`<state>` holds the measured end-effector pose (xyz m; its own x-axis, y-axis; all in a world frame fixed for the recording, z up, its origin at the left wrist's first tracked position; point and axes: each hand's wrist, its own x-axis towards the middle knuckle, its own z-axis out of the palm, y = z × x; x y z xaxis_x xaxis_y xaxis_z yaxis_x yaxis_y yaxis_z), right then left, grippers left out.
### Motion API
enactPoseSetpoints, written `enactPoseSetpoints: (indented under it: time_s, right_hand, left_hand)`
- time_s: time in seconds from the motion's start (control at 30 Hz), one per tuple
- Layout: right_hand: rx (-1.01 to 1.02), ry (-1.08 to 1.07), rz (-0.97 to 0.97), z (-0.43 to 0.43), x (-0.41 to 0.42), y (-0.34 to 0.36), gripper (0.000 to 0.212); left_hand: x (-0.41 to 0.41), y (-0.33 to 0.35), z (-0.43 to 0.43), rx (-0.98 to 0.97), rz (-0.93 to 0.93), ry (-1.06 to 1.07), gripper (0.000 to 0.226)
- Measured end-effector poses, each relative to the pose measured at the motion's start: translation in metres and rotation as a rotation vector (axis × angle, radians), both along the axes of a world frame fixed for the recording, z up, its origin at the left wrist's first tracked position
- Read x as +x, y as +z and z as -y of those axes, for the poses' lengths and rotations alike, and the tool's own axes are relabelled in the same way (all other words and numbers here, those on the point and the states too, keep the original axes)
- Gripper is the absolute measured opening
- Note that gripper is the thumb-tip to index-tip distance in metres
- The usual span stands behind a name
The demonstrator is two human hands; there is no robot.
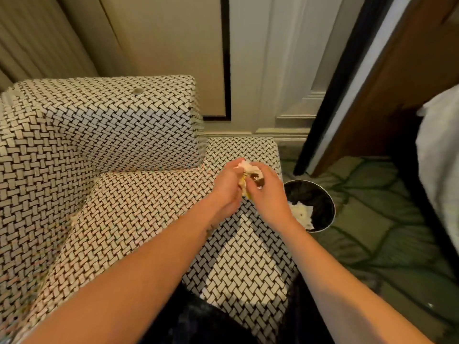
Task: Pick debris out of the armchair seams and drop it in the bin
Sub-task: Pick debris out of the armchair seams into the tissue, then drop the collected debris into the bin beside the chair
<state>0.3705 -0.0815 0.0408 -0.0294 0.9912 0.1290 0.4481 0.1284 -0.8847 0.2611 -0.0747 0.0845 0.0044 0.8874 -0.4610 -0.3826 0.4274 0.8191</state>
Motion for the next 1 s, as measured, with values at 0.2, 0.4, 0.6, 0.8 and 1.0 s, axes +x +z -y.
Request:
enactPoseSetpoints:
  time_s: [0.2,0.4,0.6,0.8,1.0]
  right_hand:
    - [-0.032,-0.165,-0.09,-0.006,0.076,-0.022,0.021]
    - [-0.062,-0.34,-0.111,-0.022,0.139,-0.069,0.019]
    - [-0.17,-0.443,-0.132,-0.044,0.183,-0.116,0.014]
    - [-0.339,-0.393,-0.088,-0.055,0.206,-0.15,0.021]
    - [-0.439,-0.354,-0.035,-0.059,0.207,-0.162,0.034]
  left_hand:
    - [0.077,-0.033,-0.02,-0.004,-0.141,-0.106,0.032]
    - [0.149,-0.079,-0.044,-0.071,-0.127,-0.179,0.032]
    - [0.196,-0.123,-0.071,-0.107,-0.106,-0.279,0.034]
    - [0.222,-0.169,-0.085,-0.27,-0.095,-0.177,0.03]
    - [0.222,-0.177,-0.089,-0.385,0.027,-0.14,0.054]
